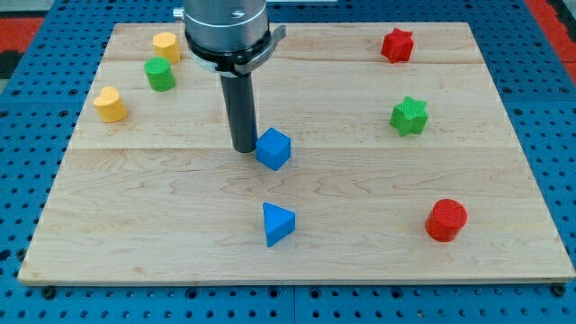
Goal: Move the blue cube towards the top center
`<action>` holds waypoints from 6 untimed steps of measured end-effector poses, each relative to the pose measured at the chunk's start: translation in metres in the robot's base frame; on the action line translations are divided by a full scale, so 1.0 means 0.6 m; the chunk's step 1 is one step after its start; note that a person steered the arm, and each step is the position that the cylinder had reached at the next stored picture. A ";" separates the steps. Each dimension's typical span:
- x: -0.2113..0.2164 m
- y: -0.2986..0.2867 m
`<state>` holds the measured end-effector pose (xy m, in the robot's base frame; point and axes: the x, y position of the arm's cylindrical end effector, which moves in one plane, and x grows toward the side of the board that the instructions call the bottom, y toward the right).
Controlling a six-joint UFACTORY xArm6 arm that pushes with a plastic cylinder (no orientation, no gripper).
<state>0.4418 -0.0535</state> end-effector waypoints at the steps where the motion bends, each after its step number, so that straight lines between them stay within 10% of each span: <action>1: -0.043 0.003; 6: 0.110 0.071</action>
<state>0.5075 -0.0111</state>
